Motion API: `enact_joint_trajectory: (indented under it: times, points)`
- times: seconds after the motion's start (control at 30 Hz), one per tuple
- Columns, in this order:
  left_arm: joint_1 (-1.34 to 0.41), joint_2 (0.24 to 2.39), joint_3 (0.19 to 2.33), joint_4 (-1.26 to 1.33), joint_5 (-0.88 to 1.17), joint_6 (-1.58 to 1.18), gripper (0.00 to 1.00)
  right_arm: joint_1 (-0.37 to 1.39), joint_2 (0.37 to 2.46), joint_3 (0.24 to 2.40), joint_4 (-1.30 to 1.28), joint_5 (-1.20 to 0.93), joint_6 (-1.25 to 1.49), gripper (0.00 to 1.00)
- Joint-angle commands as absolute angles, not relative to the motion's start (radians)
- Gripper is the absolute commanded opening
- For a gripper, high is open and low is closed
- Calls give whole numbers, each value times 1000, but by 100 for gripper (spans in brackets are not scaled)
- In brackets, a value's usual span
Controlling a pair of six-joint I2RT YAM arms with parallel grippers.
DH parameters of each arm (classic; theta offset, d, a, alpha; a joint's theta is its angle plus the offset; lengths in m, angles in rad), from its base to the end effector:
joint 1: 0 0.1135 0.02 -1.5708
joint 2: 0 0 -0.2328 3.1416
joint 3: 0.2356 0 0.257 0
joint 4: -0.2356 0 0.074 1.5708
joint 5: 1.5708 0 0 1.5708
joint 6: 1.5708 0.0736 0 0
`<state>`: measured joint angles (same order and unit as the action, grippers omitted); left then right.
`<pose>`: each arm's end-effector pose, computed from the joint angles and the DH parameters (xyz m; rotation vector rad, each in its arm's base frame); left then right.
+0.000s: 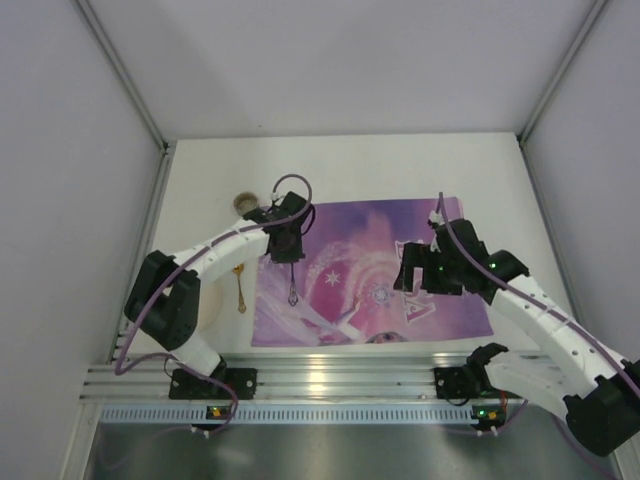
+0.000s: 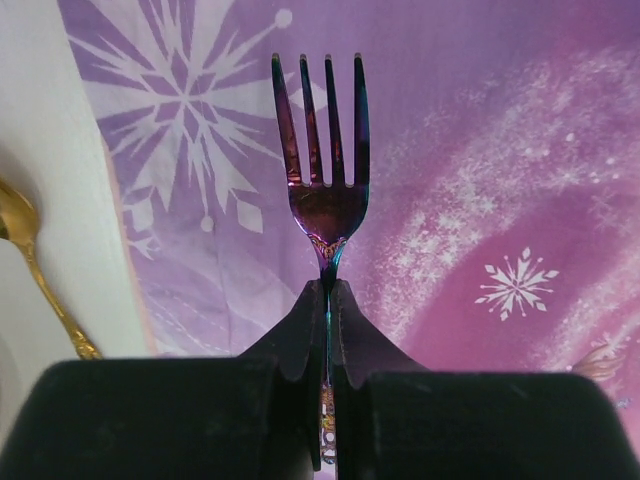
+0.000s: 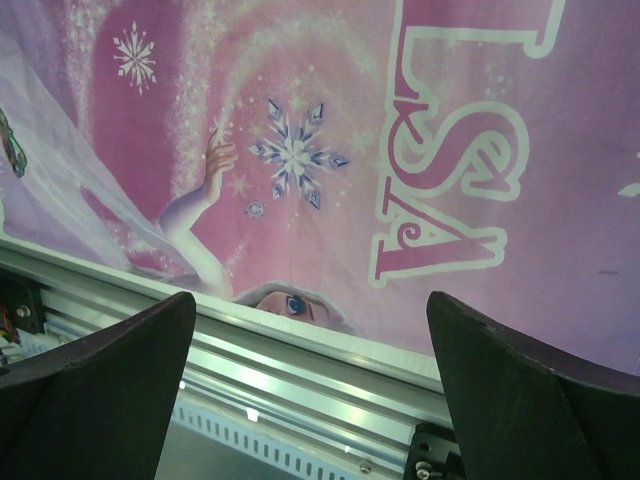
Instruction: Set the dinner table for one person
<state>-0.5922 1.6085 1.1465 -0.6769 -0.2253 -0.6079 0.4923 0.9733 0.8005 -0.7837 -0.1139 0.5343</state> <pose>0.2915 -0.1763 0.1561 -0.0869 2.6589 -0.0811 0.1990 0.1162 0.2019 0.0076 2.6100 0.5361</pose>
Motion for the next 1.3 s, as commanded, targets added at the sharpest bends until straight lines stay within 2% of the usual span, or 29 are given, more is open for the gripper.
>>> enact_joint_trajectory:
  times: [0.0, 0.43, 0.47, 0.63, 0.67, 0.77, 0.83, 1.0, 1.07, 1.1, 1.13, 1.27]
  points:
    - [-606, 1626, 1103, -595, -239, -679, 0, 479, 937, 801, -810, -100, 528, 100]
    - [-617, 1675, 960, -468, -241, -715, 0, 480, 910, 790, -859, -80, 520, 100]
    - [-620, 1683, 957, -463, -241, -715, 2, 480, 908, 790, -861, -80, 517, 100]
    - [-620, 1698, 948, -456, -245, -716, 23, 479, 911, 788, -859, -74, 511, 100]
    - [-620, 1695, 946, -459, -247, -718, 30, 479, 913, 787, -859, -74, 508, 100]
    - [-620, 1690, 953, -468, -252, -713, 40, 479, 914, 787, -859, -75, 505, 100]
    - [-623, 1678, 960, -480, -253, -713, 52, 479, 916, 787, -859, -75, 503, 100]
    - [-623, 1625, 1017, -523, -281, -700, 68, 479, 908, 793, -858, -72, 502, 100]
    - [-621, 1599, 1060, -554, -310, -674, 84, 479, 905, 795, -854, -75, 502, 100]
    - [-621, 1591, 1074, -564, -320, -663, 86, 479, 900, 795, -850, -78, 502, 100]
    - [-620, 1580, 1086, -571, -333, -638, 93, 480, 899, 796, -848, -80, 500, 100]
    - [-618, 1519, 1129, -584, -428, -581, 94, 479, 876, 813, -847, -87, 488, 100]
